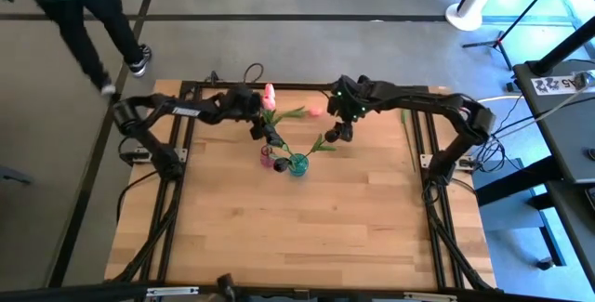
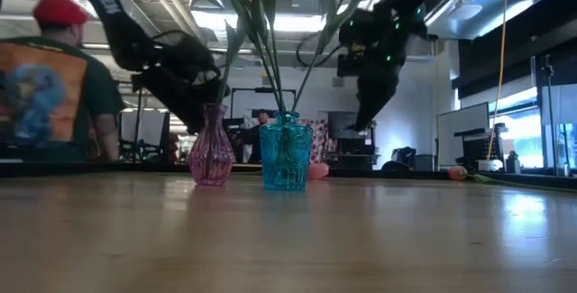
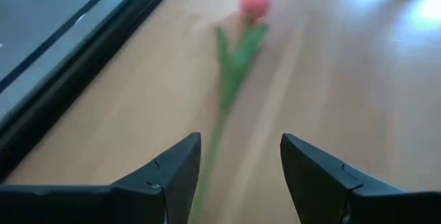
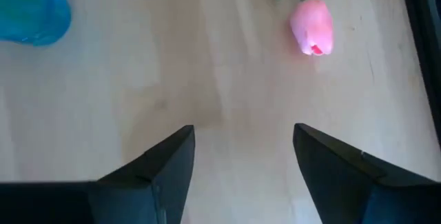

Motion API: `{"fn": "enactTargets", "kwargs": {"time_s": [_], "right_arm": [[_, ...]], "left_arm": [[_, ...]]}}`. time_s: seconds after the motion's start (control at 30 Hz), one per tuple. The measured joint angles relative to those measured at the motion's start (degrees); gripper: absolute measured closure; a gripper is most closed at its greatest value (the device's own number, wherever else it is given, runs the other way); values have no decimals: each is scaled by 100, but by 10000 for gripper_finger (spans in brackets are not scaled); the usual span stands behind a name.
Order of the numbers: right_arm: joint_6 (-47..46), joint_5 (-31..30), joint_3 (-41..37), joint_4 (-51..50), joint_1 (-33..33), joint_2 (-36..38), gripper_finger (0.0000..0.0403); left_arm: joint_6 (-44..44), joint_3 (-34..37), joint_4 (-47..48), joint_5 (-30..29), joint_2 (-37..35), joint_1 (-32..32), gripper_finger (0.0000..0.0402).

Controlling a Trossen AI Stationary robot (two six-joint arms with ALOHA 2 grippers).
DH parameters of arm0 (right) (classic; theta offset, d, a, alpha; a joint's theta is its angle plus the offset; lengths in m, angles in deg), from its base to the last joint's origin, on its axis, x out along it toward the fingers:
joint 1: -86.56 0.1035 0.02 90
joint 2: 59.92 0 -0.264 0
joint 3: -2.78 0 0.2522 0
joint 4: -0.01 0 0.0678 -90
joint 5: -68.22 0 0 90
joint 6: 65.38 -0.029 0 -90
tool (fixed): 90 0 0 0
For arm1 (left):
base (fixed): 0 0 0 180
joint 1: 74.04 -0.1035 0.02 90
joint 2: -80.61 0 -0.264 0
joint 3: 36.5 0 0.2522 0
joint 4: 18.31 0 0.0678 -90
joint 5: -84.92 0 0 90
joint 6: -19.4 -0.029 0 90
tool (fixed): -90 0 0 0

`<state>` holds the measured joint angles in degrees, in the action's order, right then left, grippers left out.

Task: Sort flowers into vase by color
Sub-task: Put the left pink tulip into the pink vase

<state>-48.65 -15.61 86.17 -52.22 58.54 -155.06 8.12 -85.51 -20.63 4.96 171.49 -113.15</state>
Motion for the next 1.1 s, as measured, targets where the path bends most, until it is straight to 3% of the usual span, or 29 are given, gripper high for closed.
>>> {"fn": "enactTargets", "kwargs": {"time_s": [0.3, 0.47, 0.77, 0.9, 1.1], "right_arm": [[-870, -789, 2, -925, 796, 660, 162], [-1316, -1253, 2, -1193, 1305, 700, 162], [-1781, -1845, 2, -1214, 2071, 700, 162], [-1868, -1919, 2, -1276, 2287, 700, 162], [-1913, -1919, 2, -1269, 2487, 700, 162]], "left_arm": [[-824, -1456, 1614, 311, 924, -177, 218], [-1096, -1866, 1852, 279, 1176, -191, 220], [-1136, -2159, 2555, -510, 1609, -177, 227], [-1130, -2185, 3044, -669, 1592, -154, 269], [-864, -2194, 3709, -879, 1534, -158, 387]]}}
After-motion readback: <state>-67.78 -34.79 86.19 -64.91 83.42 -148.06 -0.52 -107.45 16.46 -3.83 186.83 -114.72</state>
